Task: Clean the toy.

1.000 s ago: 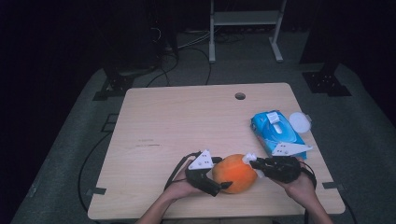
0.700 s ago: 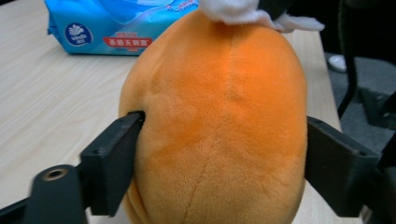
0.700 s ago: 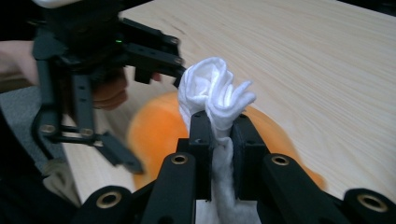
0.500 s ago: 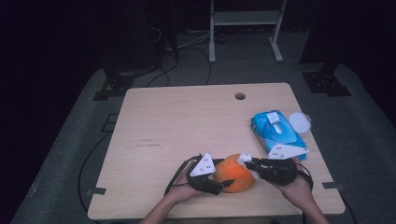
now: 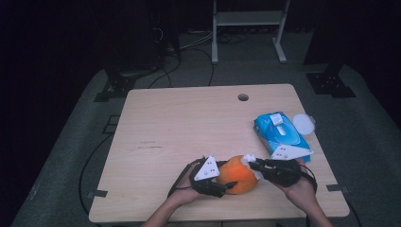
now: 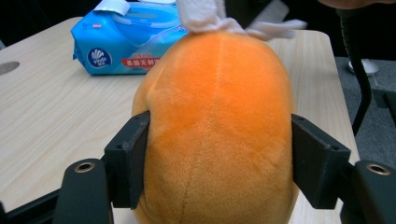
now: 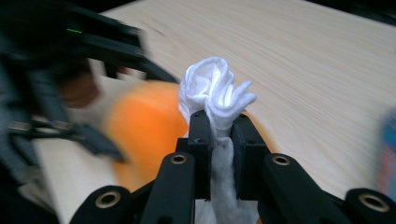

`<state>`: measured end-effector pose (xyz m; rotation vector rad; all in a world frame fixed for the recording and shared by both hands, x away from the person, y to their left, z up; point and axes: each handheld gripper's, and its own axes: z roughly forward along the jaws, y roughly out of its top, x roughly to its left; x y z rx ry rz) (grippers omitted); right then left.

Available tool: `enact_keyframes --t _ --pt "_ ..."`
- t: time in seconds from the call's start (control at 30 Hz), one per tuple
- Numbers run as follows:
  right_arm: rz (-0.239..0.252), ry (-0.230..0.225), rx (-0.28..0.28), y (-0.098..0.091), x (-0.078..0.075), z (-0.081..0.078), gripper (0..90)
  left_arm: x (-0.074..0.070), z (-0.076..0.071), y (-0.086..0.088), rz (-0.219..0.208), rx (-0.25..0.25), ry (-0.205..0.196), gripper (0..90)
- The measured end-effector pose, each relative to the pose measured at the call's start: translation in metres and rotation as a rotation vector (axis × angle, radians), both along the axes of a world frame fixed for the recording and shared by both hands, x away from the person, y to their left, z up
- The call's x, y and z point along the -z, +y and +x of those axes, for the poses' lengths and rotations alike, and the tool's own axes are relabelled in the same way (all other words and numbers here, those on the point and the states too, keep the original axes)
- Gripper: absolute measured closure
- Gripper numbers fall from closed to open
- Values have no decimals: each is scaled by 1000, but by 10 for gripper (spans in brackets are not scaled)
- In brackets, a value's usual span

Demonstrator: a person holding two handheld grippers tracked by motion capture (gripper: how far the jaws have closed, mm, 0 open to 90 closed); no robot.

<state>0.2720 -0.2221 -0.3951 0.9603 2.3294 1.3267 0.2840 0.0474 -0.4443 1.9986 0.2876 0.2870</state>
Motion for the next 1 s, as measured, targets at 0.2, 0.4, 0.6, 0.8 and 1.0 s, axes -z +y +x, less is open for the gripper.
enact_keyframes --t 0.2,0.4,0.6,0.8,1.0 --pt "3 10 9 0 2 -2 794 1 -2 -3 21 10 -16 273" --pt "-20 -30 -63 20 -5 -14 792 3 -4 -2 27 4 -18 273" --pt "-23 4 17 -6 3 1 790 3 -3 -2 17 5 -14 272" --pt "-25 10 24 -5 3 0 793 3 -2 -4 20 3 -11 268" --pt "-41 -49 -74 25 -6 -15 791 4 -3 -2 17 3 -15 266"
